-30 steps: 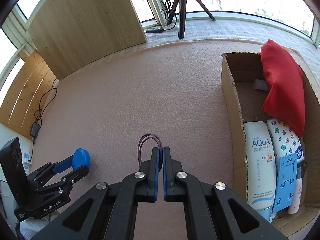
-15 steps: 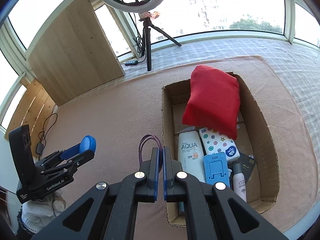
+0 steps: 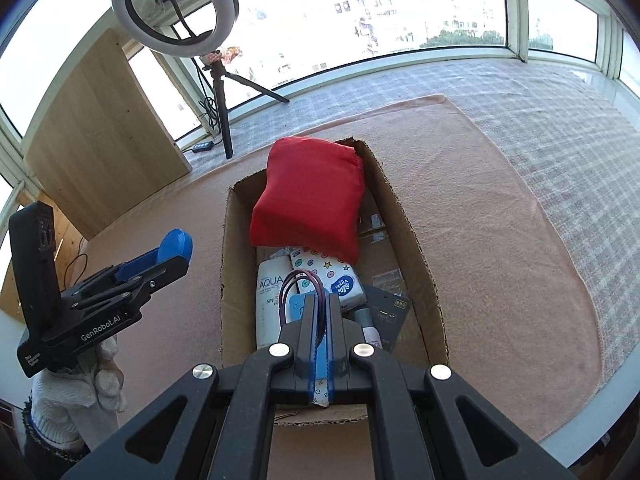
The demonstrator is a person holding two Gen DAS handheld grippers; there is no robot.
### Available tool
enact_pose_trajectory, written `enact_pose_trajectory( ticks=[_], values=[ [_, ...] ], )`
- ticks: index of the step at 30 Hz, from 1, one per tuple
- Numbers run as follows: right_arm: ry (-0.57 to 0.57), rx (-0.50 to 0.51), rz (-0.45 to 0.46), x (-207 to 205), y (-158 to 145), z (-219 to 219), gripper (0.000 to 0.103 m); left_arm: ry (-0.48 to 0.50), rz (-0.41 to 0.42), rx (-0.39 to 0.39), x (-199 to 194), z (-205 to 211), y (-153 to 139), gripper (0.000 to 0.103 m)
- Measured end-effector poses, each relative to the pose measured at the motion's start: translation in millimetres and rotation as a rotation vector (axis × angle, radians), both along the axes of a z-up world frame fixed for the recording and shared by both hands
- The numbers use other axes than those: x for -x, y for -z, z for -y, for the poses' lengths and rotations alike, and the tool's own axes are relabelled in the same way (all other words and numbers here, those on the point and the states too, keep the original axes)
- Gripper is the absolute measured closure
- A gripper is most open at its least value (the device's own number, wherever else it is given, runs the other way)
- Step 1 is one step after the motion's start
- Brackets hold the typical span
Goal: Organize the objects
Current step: 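Carry the lid and rubber band over the box with both tools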
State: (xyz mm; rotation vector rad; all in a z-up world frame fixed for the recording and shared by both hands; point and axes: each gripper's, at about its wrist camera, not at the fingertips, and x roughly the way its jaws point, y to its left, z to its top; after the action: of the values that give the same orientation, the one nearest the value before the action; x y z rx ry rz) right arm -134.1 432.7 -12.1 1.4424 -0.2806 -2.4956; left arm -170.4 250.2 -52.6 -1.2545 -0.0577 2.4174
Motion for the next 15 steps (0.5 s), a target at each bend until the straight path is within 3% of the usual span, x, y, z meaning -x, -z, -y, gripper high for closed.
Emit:
enact_pose_trajectory(
  ticks=[15],
  values=[
    [0.049, 0.006, 0.023, -3.8, 11.5, -29.7, 0.100, 0.047, 0.041, 0.031, 28.5, -52.7, 17.1, 0.049]
  ],
)
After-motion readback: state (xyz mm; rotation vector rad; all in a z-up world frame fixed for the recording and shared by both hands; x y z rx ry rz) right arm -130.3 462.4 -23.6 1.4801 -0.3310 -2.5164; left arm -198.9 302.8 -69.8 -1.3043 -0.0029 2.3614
